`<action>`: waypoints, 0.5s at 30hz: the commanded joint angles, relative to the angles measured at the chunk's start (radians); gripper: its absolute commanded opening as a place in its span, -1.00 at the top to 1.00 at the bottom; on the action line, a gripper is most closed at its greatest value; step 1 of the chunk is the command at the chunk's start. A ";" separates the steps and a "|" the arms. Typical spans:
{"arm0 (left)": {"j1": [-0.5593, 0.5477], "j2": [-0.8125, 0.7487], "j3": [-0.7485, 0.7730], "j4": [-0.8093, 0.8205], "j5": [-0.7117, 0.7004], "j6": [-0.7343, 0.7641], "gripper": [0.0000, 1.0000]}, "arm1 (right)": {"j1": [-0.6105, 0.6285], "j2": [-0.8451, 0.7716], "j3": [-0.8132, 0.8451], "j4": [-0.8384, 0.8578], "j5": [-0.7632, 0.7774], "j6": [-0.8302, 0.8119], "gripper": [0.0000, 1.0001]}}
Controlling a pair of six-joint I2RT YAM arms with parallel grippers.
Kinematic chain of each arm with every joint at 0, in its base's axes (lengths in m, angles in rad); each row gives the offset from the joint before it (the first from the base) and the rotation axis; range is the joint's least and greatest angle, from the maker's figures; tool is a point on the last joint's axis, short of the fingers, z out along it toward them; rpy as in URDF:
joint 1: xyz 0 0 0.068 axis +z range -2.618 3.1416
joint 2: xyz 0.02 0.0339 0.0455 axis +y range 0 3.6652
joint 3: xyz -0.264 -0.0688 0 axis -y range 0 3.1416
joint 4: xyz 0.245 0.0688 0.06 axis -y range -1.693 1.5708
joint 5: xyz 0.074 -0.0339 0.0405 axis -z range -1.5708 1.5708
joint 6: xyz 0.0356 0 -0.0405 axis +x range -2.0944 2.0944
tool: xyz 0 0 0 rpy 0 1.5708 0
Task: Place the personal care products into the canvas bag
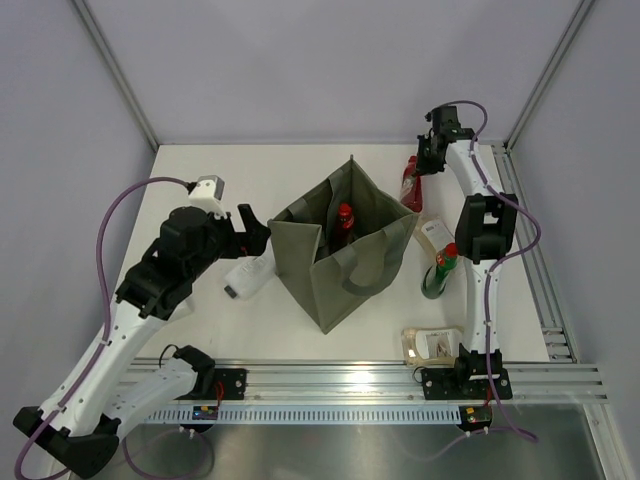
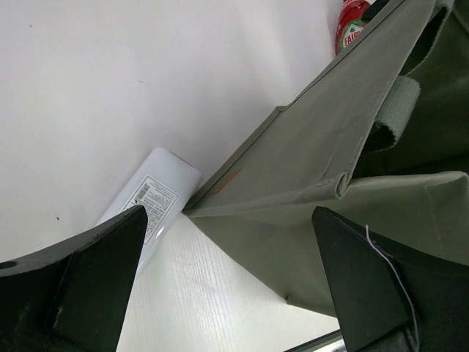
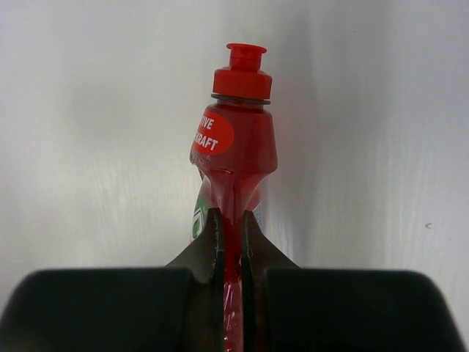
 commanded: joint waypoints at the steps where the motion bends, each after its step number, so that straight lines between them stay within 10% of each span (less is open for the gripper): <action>1: 0.006 -0.022 -0.033 0.081 -0.008 -0.015 -0.98 | 0.030 -0.003 0.039 -0.115 0.066 -0.244 1.00; 15: 0.007 -0.074 -0.105 0.121 0.002 -0.035 -0.97 | 0.103 0.088 0.067 -0.259 0.126 -0.414 -0.21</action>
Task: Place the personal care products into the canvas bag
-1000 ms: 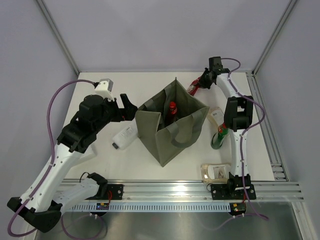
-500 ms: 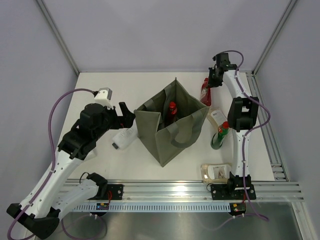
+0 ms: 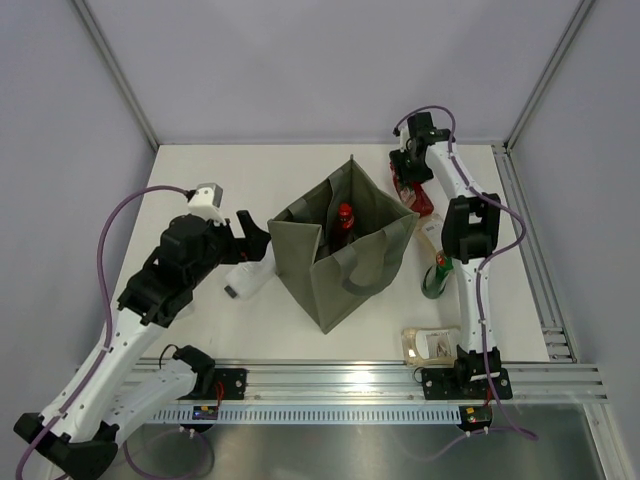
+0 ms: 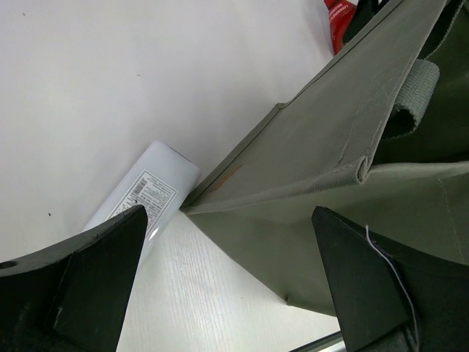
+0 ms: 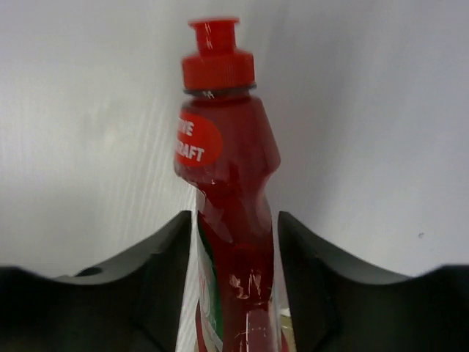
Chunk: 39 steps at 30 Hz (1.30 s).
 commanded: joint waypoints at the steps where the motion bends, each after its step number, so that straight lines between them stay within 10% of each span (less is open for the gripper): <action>1: 0.004 -0.032 -0.020 0.080 -0.002 -0.019 -0.98 | 0.010 0.037 -0.026 -0.102 0.069 -0.098 -0.27; 9: 0.005 -0.031 -0.042 0.098 0.014 -0.019 -0.98 | 0.010 0.052 -0.004 -0.159 0.081 -0.266 -0.35; 14: 0.007 -0.023 -0.057 0.074 -0.018 -0.057 -0.98 | -0.011 0.047 -0.006 -0.139 -0.006 -0.285 1.00; 24: 0.014 -0.023 -0.062 -0.066 -0.126 -0.114 -0.98 | -0.276 -0.052 -0.026 -0.098 -0.780 -0.024 1.00; 33: 0.039 0.110 0.004 -0.205 -0.198 -0.111 -0.98 | -0.338 -0.384 -0.303 0.466 -1.247 0.324 1.00; 39: 0.076 0.155 -0.009 -0.198 -0.169 -0.083 -0.98 | -0.248 -0.566 -0.233 0.475 -1.377 0.110 1.00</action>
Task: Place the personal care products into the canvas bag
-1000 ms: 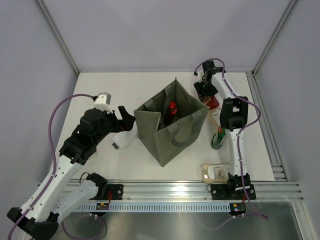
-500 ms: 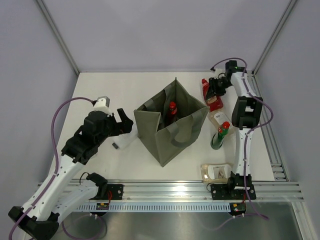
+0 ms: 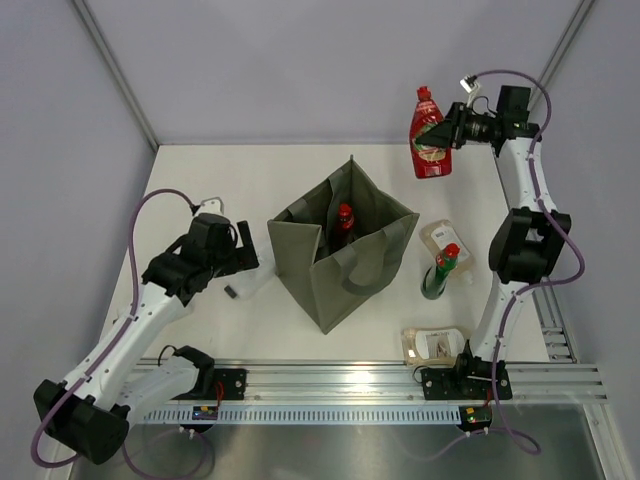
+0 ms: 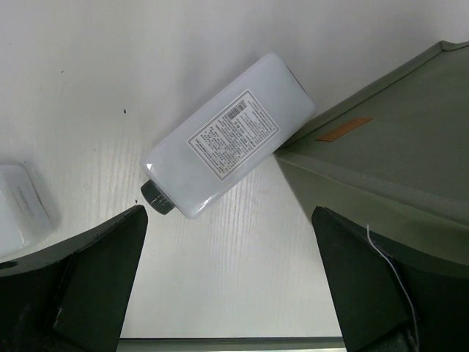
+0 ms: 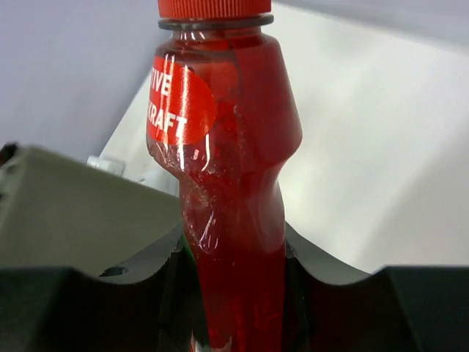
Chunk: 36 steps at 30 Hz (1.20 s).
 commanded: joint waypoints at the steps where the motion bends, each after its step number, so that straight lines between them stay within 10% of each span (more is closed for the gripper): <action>1: 0.034 0.007 0.034 0.013 -0.013 0.025 -0.98 | 0.103 -0.251 0.172 -0.091 -0.256 -0.190 1.00; 7: 0.088 0.008 0.018 0.049 0.045 0.056 -0.98 | 0.396 -0.274 0.409 -0.849 0.036 -1.127 1.00; 25: 0.114 0.030 -0.032 0.122 0.142 0.110 -0.98 | 0.589 -0.366 0.064 -0.783 0.377 -1.224 0.98; 36: 0.114 0.158 -0.057 0.171 0.208 0.166 -0.98 | 0.664 -0.349 0.005 -0.906 0.437 -1.397 0.37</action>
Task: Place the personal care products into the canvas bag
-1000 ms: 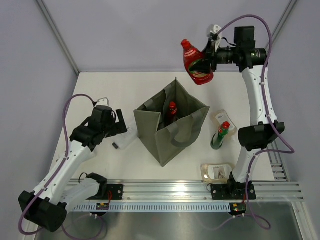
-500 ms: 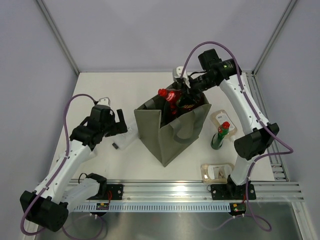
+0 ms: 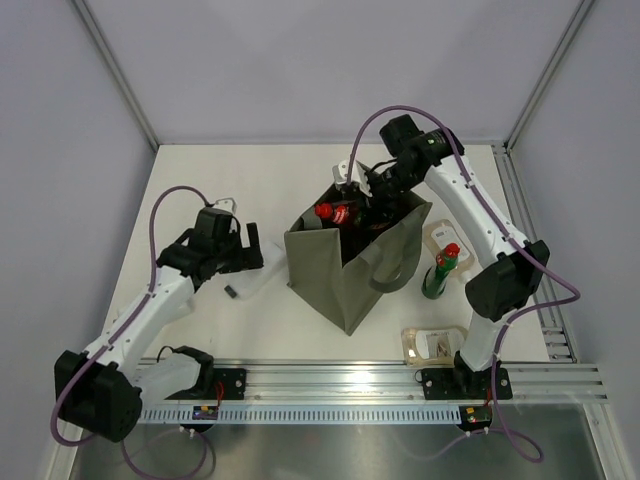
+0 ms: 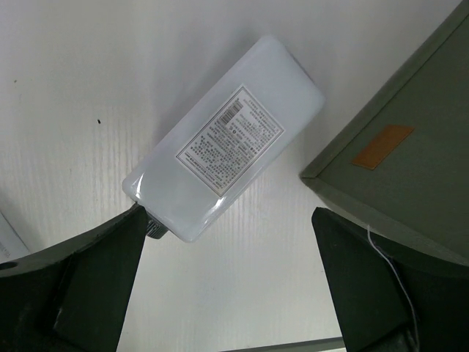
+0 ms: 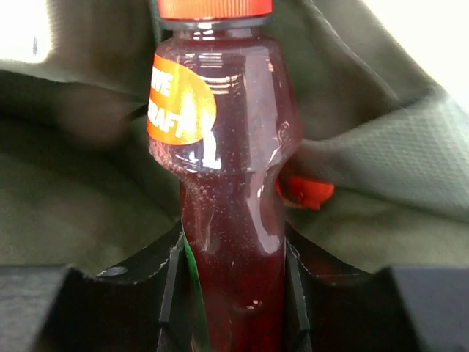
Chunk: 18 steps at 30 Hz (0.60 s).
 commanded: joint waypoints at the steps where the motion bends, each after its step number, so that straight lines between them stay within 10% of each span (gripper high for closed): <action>1: 0.007 0.061 0.019 0.022 0.023 0.048 -0.98 | 0.038 -0.019 0.019 -0.083 -0.029 -0.146 0.33; 11: 0.007 0.267 0.182 -0.111 -0.085 0.097 -0.98 | 0.169 0.001 0.001 -0.173 -0.048 -0.297 0.01; 18: 0.007 0.400 0.283 -0.145 -0.008 0.200 -0.98 | 0.195 0.006 0.016 -0.117 -0.039 -0.223 -0.69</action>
